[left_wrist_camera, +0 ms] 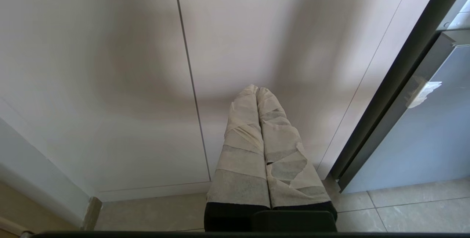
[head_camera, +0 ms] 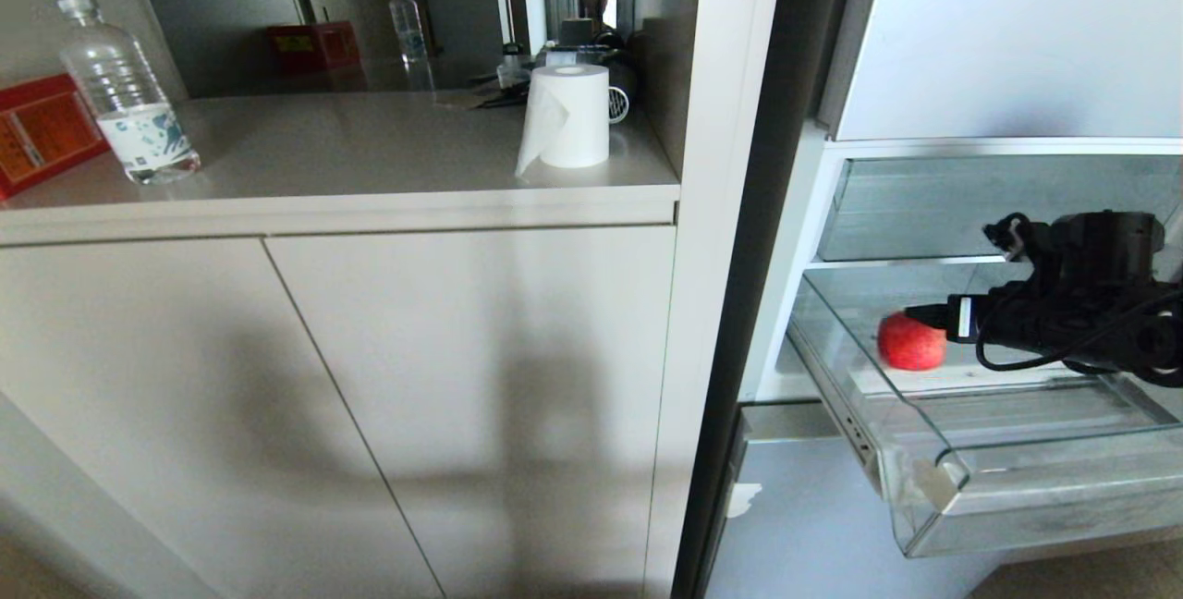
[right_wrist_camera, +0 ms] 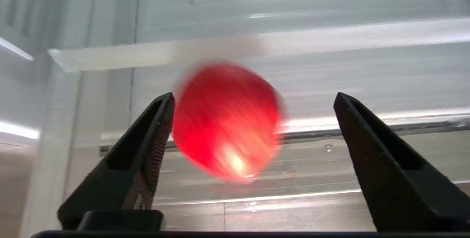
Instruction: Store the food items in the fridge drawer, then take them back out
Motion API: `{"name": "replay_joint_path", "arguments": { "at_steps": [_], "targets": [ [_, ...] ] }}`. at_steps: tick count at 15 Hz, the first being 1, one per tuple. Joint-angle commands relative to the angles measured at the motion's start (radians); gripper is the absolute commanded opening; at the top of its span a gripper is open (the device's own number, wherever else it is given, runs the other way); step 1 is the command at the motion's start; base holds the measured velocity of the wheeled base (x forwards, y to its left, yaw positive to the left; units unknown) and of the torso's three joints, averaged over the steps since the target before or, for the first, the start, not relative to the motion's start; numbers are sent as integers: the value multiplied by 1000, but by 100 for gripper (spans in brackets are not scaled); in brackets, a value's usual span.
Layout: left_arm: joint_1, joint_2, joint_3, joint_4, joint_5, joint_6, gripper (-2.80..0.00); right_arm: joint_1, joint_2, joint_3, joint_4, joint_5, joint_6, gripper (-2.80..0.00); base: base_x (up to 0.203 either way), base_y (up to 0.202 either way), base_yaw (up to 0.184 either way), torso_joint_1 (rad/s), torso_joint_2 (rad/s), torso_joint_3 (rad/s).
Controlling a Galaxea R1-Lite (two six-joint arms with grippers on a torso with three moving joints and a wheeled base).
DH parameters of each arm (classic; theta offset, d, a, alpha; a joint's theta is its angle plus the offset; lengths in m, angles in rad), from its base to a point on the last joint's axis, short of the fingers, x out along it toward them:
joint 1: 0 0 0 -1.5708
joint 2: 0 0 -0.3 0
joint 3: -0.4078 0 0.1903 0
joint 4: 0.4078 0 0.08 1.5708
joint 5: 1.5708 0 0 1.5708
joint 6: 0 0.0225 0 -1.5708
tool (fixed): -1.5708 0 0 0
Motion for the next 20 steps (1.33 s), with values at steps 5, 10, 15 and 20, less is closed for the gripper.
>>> {"name": "replay_joint_path", "arguments": {
  "at_steps": [5,10,15,20],
  "targets": [
    [0,0,0,0,0,0,-280,-38,-366,108,9,3,31,-280,0,0,0,0,0,0],
    [0,0,0,0,0,0,-280,-178,-907,514,10,35,10,-280,0,0,0,0,0,0],
    [0,0,0,0,0,0,-280,-414,-1239,856,7,102,-45,-280,0,0,0,0,0,0],
    [0,0,0,0,0,0,-280,-445,-1262,877,6,106,-38,-280,-2,2,-48,1,0,0]
  ]
}}
